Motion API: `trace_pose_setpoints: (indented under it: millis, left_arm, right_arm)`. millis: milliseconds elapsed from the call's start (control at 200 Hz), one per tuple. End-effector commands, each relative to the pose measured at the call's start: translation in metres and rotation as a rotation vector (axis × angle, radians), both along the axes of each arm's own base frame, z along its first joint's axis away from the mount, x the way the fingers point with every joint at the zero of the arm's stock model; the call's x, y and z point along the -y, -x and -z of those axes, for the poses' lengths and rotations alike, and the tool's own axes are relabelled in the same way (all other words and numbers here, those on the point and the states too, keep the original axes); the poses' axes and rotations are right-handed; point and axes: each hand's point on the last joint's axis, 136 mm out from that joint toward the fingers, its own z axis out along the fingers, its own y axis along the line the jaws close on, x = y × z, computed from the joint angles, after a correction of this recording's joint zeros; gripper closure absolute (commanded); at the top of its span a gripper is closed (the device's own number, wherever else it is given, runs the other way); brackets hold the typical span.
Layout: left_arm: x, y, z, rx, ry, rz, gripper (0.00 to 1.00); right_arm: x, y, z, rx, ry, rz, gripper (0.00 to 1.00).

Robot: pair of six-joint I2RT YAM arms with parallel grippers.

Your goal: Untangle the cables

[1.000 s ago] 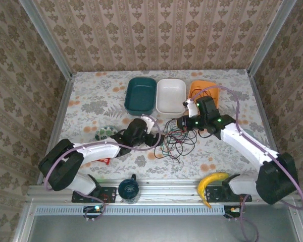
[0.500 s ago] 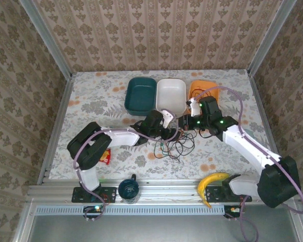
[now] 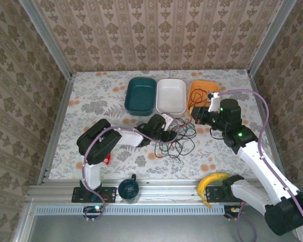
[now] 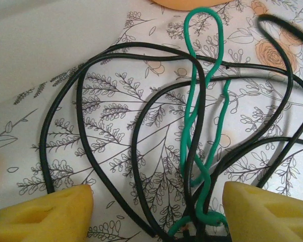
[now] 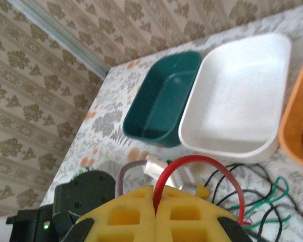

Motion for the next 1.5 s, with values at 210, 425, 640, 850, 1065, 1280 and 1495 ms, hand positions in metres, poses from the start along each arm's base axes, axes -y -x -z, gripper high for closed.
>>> trace_pose_setpoints:
  millis: [210,425,640,850,1065,1280,1495]
  left_arm:
    - [-0.031,0.010,0.042,-0.061,-0.135,-0.050,0.33]
    - [-0.027,0.014,0.018,-0.038,-0.083,-0.017,0.32]
    - [-0.017,0.029,-0.060,0.044,0.103,0.057,0.25]
    - [-0.006,0.060,-0.102,0.075,0.150,0.204,0.13]
    - [0.012,0.071,-0.116,0.083,0.180,0.277,0.14]
    - [0.031,0.065,-0.123,0.098,0.217,0.300,0.20]
    - [0.049,0.053,-0.132,0.108,0.279,0.301,0.27]
  right_arm:
    - [0.043,0.004,-0.095,0.299,0.162,0.183,0.95]
    - [0.030,0.005,-0.086,0.252,0.145,0.108,0.95]
    - [0.011,0.005,-0.046,0.114,-0.035,0.063,0.97]
    - [-0.015,0.000,-0.004,-0.002,-0.144,0.027,0.99]
    - [-0.032,-0.005,0.020,-0.098,-0.221,0.013,1.00]
    - [-0.039,-0.009,0.026,-0.128,-0.282,0.024,1.00]
    - [-0.042,-0.008,0.029,-0.138,-0.282,0.017,1.00]
